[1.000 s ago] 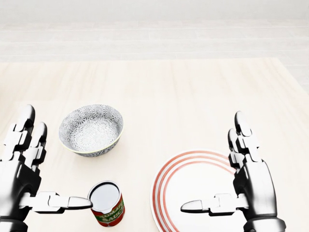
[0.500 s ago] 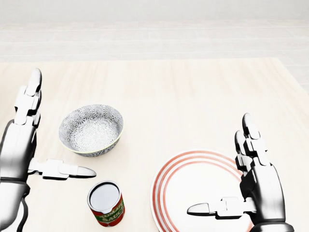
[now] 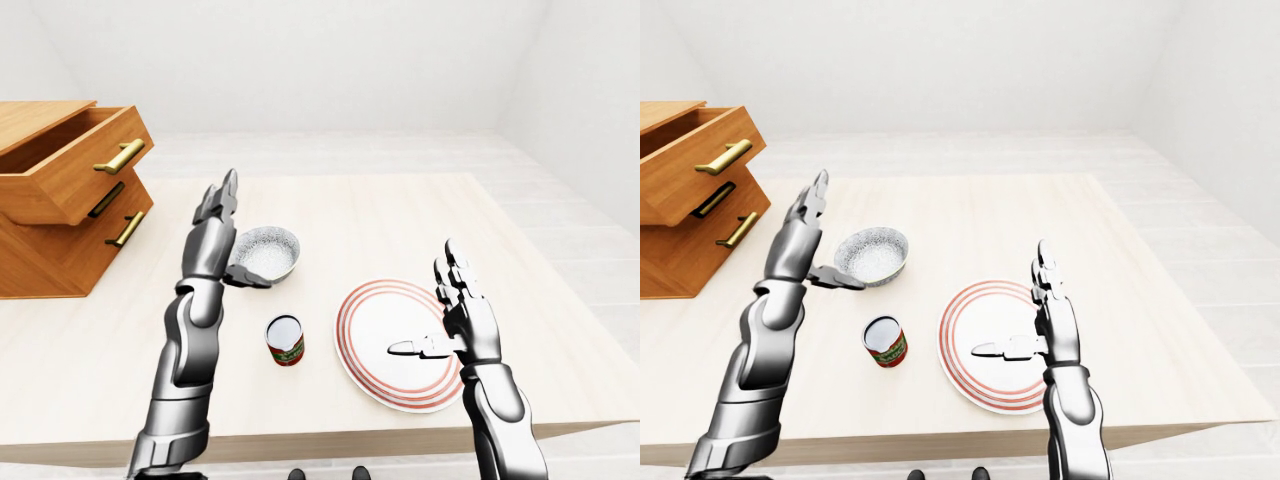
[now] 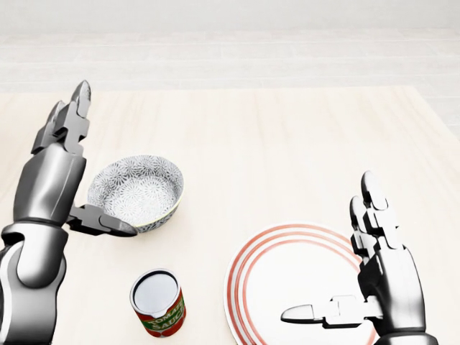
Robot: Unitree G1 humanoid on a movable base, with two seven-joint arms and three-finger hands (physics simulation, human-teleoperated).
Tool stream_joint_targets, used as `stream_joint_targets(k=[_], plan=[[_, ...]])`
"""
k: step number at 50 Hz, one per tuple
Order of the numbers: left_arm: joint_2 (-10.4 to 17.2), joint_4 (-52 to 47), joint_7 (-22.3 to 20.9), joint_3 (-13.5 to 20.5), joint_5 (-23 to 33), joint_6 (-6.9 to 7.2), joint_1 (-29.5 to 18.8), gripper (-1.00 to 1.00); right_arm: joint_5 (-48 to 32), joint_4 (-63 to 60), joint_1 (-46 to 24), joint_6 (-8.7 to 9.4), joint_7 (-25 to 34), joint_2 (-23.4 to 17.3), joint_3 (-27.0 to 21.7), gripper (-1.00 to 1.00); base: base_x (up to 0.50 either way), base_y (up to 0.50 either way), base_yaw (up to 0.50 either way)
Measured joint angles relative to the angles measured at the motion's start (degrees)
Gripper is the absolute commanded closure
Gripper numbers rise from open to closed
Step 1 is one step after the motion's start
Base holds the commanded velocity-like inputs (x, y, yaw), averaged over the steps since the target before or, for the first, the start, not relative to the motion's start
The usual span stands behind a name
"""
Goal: Put the bowl on the plate.
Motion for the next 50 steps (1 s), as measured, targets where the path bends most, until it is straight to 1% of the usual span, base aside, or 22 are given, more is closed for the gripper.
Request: stream_joint_targets(k=[11, 16, 21, 30, 38, 50], plan=[[0.4, 12.9, 4.3, -2.1, 10.4, -0.14, -7.1, -1.0, 0.6, 1.7, -0.5, -1.02, 0.5, -0.2, -0.8, -1.0, 0.0, 0.0, 0.0], [0.3, 18.3, 6.8, -3.2, 14.7, -0.63, -9.7, -1.0, 0.6, 1.9, -0.5, -1.17, 0.5, -0.2, -1.0, -1.0, 0.0, 0.0, 0.0], [-0.1, 22.2, 9.0, -4.1, 18.4, -1.15, -11.4, -1.0, 0.6, 1.9, -0.3, -1.26, 0.6, -0.1, -1.2, -1.0, 0.0, 0.0, 0.0], [-0.9, 26.6, 11.9, -5.3, 22.9, -2.23, -12.2, -1.0, 0.5, 0.9, 0.1, -0.82, 0.7, -0.1, -1.4, -1.0, 0.0, 0.0, 0.0], [-1.3, 27.8, 13.3, -6.1, 26.3, -3.15, -11.3, -1.0, 0.3, 0.7, 0.1, -0.65, 0.8, 0.0, -1.6, -1.0, 0.0, 0.0, 0.0], [-2.2, 31.1, 16.4, -7.2, 30.3, -4.87, -9.4, -1.0, 0.2, 1.5, -0.1, -0.93, 0.9, 0.0, -1.6, -1.0, 0.0, 0.0, 0.0]])
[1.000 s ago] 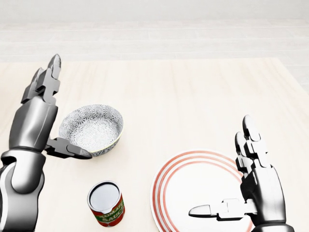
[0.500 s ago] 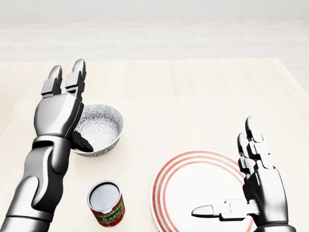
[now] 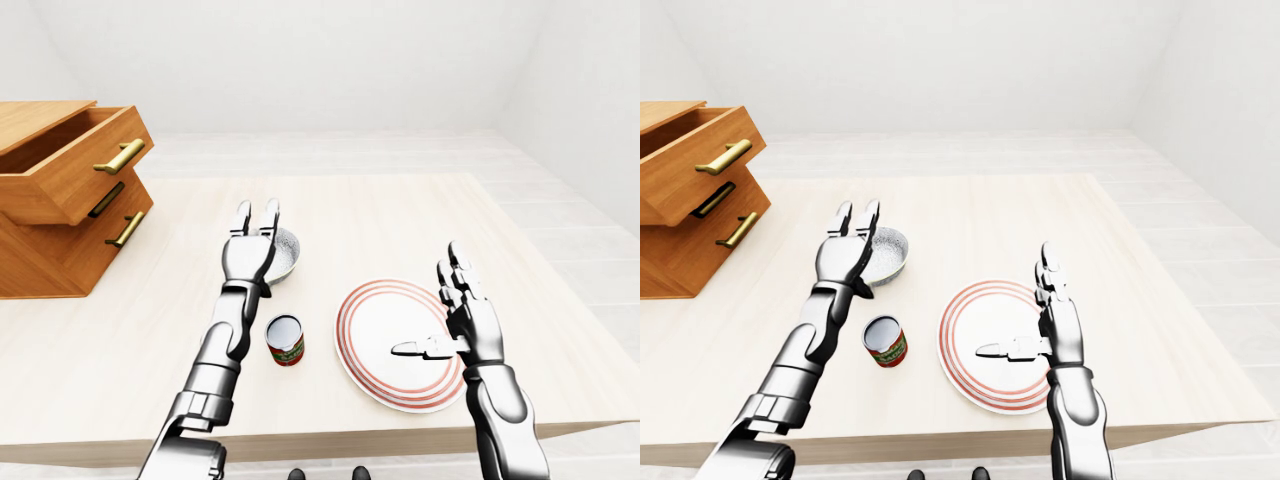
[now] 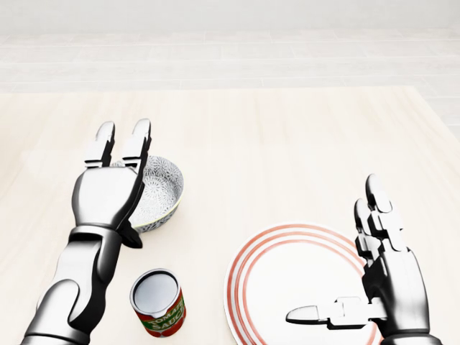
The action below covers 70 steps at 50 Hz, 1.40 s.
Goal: Put the bowl on the plate.
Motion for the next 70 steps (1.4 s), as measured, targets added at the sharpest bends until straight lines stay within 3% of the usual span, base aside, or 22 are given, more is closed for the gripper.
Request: stream_joint_targets(k=[14, 38, 70], plan=[[-0.9, 4.9, 2.9, -0.7, 2.2, -0.65, -0.7, -1.0, -0.4, 1.7, -0.1, -1.09, 0.1, -0.1, 0.2, -1.0, 0.0, 0.0, 0.0], [-2.3, 15.0, 7.6, -1.9, 3.7, -0.05, -5.4, -1.0, -1.1, 2.8, 0.8, -3.46, 0.7, -0.2, 0.8, -1.0, 0.0, 0.0, 0.0], [-2.7, 37.4, 18.4, -3.5, 2.4, -0.75, -13.5, -1.0, -1.8, 1.7, 1.6, -3.83, 1.2, 0.1, 1.3, -1.0, 0.0, 0.0, 0.0]])
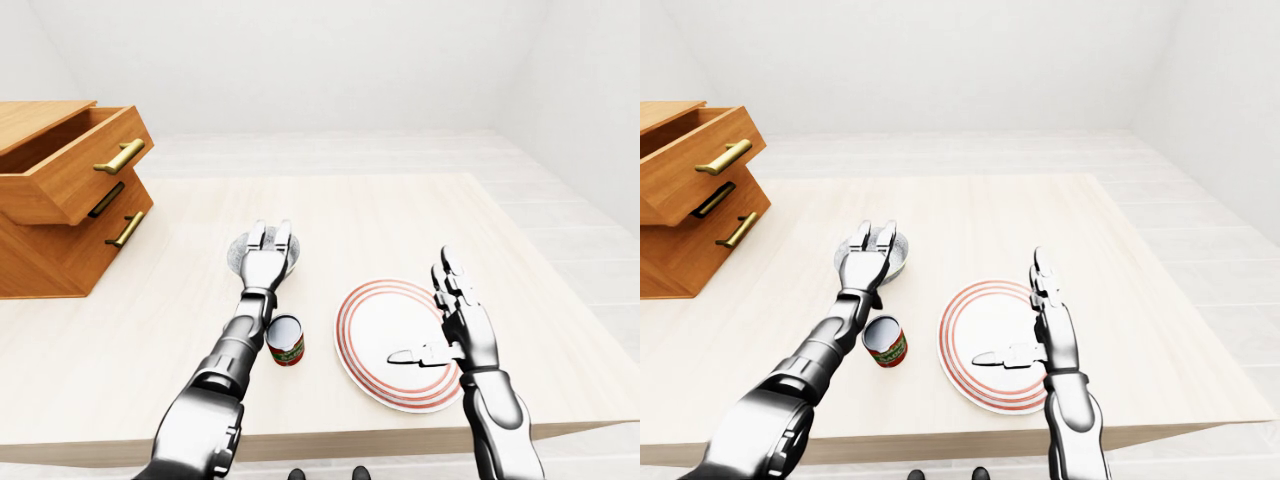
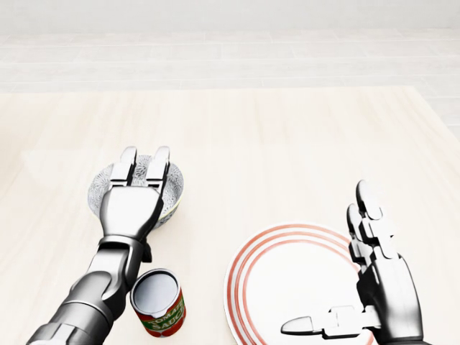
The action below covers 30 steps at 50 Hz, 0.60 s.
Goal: Put the bowl on the plate.
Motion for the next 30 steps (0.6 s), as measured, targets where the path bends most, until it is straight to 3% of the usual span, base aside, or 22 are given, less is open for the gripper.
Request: stream_joint_targets(k=[30], plan=[[0.4, 9.8, 0.0, -1.0, -1.0, 0.58, -3.2, -1.0, -0.5, 0.9, 0.2, -0.75, 0.0, -0.1, 0.4, -1.0, 0.0, 0.0, 0.0]])
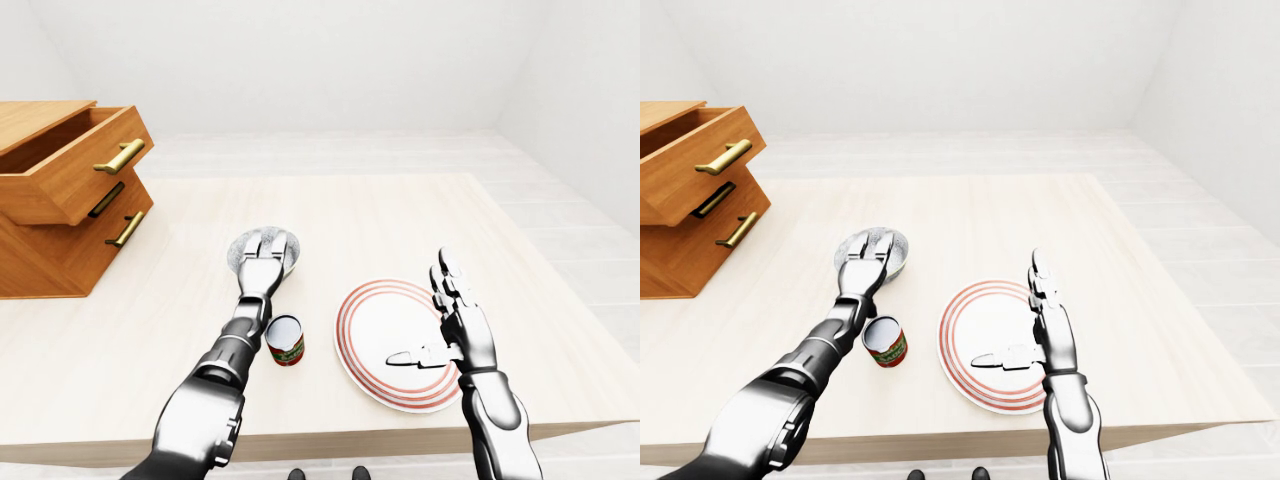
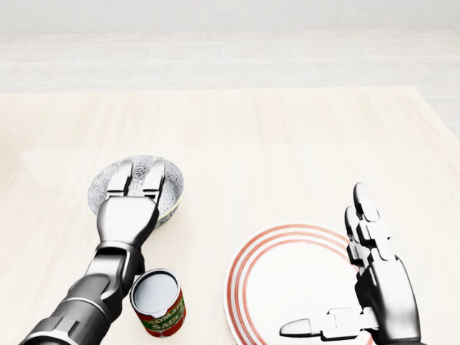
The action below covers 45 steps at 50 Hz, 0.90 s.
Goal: Put the bowl on the plate.
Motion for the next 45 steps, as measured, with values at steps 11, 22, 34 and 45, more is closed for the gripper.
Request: stream_joint_targets(k=[11, 22, 34, 45], plan=[[0.1, 1.2, 0.0, -0.2, 0.1, 0.24, 0.0, -1.0, -0.1, 0.3, -0.2, -0.13, -0.1, 0.0, 0.0, -1.0, 0.0, 0.0, 0.0], [0.1, 1.7, 0.0, 0.1, -0.1, 0.32, -0.1, -1.0, -0.2, 0.5, -0.2, -0.22, -0.2, 0.0, 0.1, -1.0, 0.0, 0.0, 0.0], [0.1, 1.9, 0.0, 0.3, -0.3, 0.2, -0.2, -1.0, -0.3, 0.1, 0.1, -0.11, -0.2, -0.1, 0.1, -1.0, 0.0, 0.0, 0.0], [0.4, 1.9, 0.0, 0.3, -0.2, -0.65, -0.1, -1.0, -0.5, 0.3, 0.1, -0.16, -0.3, 0.0, 0.1, -1.0, 0.0, 0.0, 0.0]])
